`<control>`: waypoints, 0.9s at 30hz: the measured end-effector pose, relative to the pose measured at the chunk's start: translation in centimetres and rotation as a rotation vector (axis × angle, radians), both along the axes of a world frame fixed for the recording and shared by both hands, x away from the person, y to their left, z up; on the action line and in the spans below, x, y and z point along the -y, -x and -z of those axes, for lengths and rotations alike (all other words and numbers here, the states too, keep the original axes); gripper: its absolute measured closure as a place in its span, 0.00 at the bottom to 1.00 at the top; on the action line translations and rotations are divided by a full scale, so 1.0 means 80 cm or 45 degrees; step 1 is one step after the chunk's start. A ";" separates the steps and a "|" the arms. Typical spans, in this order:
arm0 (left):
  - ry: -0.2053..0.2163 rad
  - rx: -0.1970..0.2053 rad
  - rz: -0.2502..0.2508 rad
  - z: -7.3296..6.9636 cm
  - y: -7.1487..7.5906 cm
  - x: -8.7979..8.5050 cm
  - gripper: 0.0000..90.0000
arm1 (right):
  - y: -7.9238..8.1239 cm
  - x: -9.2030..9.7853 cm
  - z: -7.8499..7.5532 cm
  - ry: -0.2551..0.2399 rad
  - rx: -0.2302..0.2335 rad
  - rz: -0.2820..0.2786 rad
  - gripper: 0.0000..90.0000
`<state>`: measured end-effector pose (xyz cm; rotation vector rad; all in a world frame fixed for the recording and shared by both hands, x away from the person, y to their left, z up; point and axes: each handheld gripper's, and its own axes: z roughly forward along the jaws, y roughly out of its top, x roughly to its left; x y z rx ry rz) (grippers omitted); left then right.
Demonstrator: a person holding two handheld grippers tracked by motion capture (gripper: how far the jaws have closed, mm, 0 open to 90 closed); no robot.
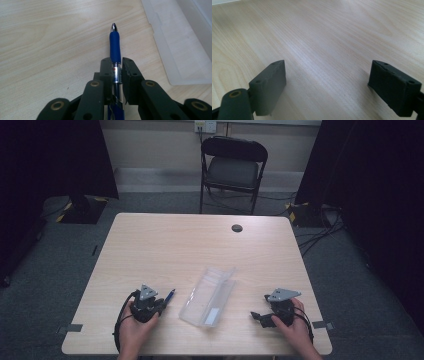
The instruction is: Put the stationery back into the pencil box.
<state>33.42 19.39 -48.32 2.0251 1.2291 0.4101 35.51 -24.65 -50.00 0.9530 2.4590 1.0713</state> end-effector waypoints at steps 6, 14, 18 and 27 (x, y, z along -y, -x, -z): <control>0.025 0.003 0.000 -0.010 -0.004 0.000 0.89 | 0.000 0.000 0.000 0.000 0.000 0.000 0.15; 0.046 0.002 0.009 -0.020 -0.008 0.003 0.89 | 0.000 0.000 0.000 0.000 0.000 0.000 0.15; 0.060 -0.005 0.007 -0.023 -0.010 0.004 0.89 | 0.000 0.000 0.000 0.000 0.000 0.000 0.15; 0.069 -0.001 0.026 -0.035 -0.018 0.012 0.89 | 0.000 0.000 0.000 0.000 0.000 0.000 0.15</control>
